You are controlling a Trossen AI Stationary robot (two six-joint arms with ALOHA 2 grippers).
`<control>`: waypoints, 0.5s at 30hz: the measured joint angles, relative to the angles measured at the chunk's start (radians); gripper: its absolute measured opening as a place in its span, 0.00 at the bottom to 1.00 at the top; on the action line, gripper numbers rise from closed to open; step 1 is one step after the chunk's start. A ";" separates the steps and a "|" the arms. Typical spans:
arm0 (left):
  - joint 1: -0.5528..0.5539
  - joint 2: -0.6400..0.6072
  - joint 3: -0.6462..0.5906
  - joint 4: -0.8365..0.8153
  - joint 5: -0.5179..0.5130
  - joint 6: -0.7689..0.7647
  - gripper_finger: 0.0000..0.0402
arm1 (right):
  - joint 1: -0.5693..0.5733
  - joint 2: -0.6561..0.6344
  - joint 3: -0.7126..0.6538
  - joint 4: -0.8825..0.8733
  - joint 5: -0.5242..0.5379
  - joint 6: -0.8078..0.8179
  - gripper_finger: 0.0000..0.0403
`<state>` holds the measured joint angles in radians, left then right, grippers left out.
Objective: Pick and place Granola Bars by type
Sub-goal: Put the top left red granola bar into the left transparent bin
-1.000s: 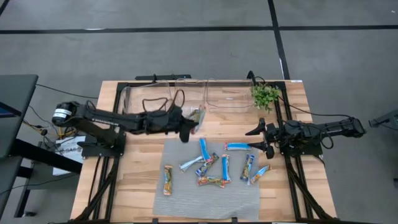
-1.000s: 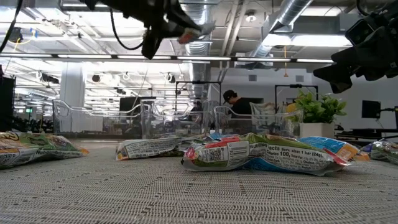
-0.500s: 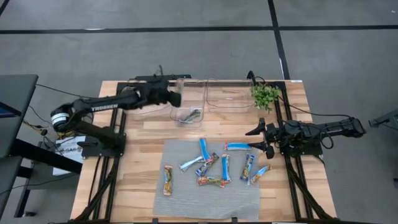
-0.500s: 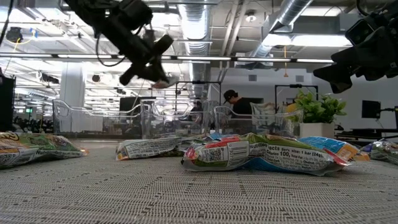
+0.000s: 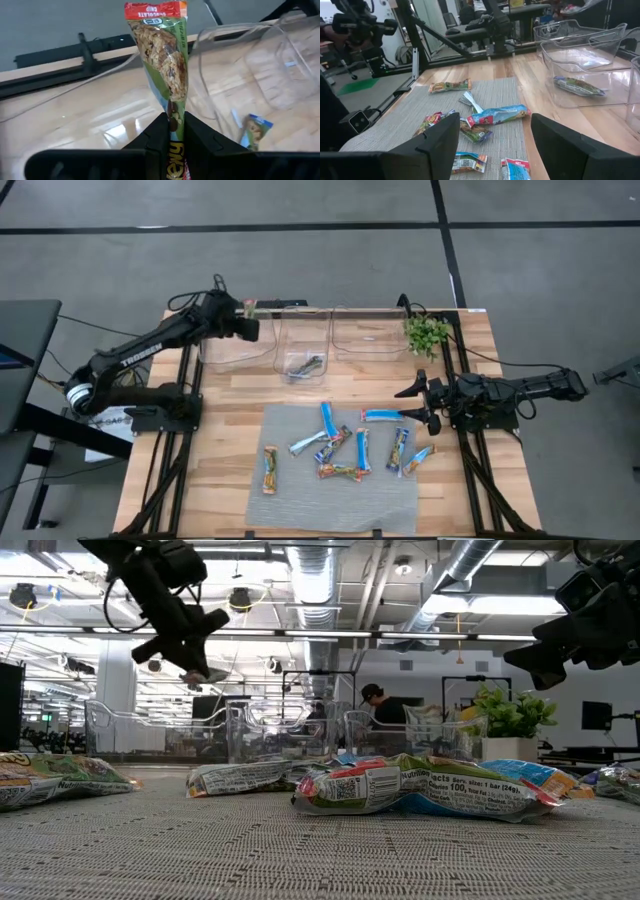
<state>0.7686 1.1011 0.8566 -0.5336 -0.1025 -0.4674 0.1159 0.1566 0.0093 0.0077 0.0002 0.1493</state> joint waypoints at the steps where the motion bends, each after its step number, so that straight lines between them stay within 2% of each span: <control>1: 0.004 -0.003 0.000 -0.009 -0.001 0.004 0.10 | 0.000 0.000 0.000 0.000 0.000 0.000 0.59; 12: 0.011 -0.003 -0.119 -0.011 0.000 0.003 0.11 | 0.000 0.000 0.000 0.000 0.000 0.000 0.59; 15: 0.011 -0.003 -0.152 -0.005 0.000 0.018 0.14 | 0.000 0.000 0.000 0.000 0.000 0.000 0.59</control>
<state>0.7795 1.0981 0.7043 -0.5383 -0.1021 -0.4495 0.1158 0.1568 0.0093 0.0076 0.0002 0.1495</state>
